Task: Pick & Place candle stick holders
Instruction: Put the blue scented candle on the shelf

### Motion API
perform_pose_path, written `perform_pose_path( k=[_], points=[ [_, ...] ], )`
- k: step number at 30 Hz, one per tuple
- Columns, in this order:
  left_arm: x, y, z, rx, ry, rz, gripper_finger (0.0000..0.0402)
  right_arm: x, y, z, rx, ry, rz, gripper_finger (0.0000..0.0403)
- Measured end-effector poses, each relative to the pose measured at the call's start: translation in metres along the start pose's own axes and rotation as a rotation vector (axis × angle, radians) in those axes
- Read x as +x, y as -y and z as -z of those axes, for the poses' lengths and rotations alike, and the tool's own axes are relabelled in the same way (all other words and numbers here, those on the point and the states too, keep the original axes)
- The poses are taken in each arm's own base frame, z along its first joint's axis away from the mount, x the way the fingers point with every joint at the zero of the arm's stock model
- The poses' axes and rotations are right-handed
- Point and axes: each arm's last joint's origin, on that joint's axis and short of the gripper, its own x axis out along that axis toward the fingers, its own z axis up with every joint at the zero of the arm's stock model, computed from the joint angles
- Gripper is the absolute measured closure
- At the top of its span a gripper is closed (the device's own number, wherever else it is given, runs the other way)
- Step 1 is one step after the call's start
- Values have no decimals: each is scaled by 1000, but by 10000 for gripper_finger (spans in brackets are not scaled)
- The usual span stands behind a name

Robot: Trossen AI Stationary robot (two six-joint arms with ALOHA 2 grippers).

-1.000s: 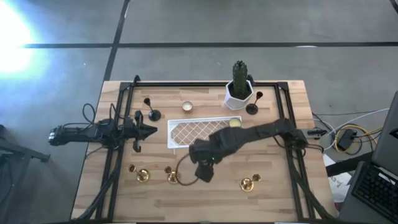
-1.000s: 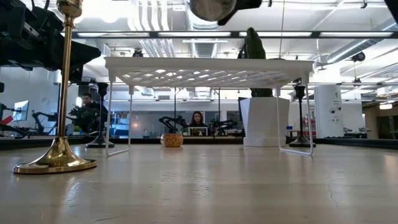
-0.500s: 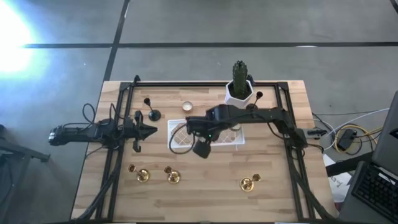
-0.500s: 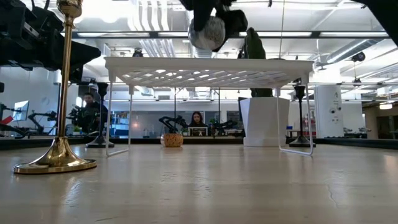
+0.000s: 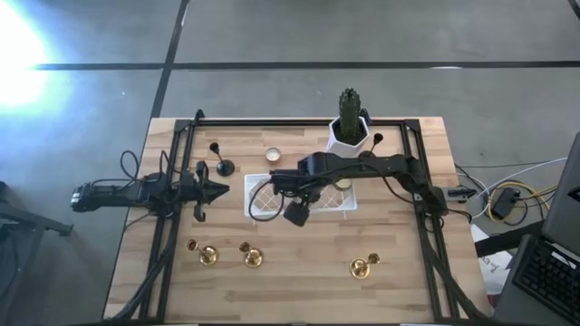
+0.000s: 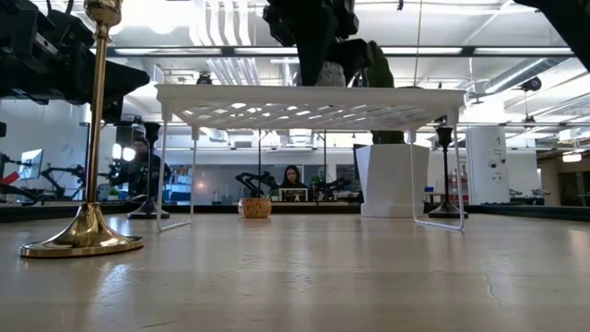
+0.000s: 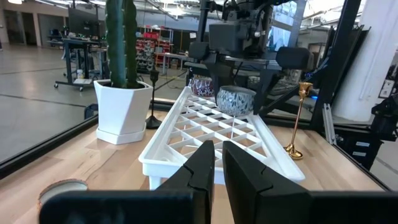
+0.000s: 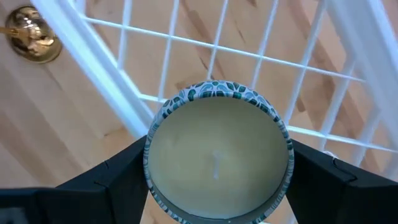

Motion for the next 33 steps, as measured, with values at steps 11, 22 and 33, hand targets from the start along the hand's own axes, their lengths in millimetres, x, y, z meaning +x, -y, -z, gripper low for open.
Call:
perform_pose_path(
  k=[11, 22, 33],
  points=[
    [0, 0, 0, 0, 0, 0, 365, 4, 0, 0, 7, -12, -7, 113],
    [0, 0, 0, 0, 0, 0, 365, 4, -1, -4, 13, 10, -62, 74],
    [0, 0, 0, 0, 0, 0, 365, 4, -1, -4, 22, 7, -58, 34]
  ],
)
